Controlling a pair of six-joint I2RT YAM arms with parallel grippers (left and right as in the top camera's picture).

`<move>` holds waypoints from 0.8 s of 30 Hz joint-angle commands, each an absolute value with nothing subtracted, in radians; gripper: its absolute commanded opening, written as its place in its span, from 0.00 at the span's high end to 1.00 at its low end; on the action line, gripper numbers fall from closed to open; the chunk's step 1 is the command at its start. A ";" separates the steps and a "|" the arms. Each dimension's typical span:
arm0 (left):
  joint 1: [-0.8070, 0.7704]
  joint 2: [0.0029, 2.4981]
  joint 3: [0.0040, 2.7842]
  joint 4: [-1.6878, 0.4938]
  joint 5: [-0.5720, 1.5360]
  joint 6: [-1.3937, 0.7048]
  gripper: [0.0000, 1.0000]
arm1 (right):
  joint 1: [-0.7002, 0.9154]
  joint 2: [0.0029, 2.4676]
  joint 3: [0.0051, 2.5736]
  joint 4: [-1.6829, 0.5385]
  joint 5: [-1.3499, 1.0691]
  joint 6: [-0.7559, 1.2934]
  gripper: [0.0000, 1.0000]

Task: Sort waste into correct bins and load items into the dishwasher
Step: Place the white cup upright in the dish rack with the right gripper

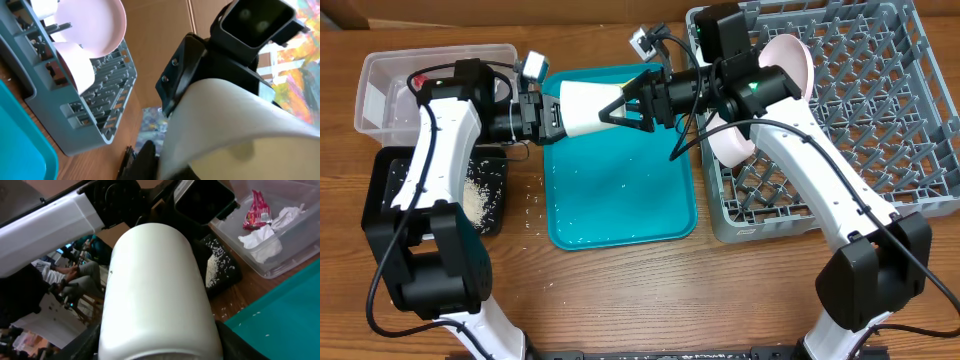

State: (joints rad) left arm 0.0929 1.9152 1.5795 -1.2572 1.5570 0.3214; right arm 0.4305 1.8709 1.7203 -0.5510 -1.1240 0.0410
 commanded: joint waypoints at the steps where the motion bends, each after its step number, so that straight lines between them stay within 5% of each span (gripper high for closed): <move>1: 0.078 1.909 1.592 -1.257 1.542 0.333 0.61 | 0.445 1.848 1.721 -0.532 -1.147 0.026 0.54; 5: 0.078 1.909 1.592 -1.257 1.507 0.319 0.42 | 0.419 1.848 1.722 -0.527 -1.147 0.027 0.54; 17: 0.078 1.909 1.592 -1.254 1.500 0.318 0.30 | 0.112 1.848 1.722 -0.664 -1.140 0.017 0.58; 24: 0.078 1.909 1.592 -1.197 1.377 0.317 0.26 | 0.014 1.691 1.723 -1.132 -0.586 0.007 0.61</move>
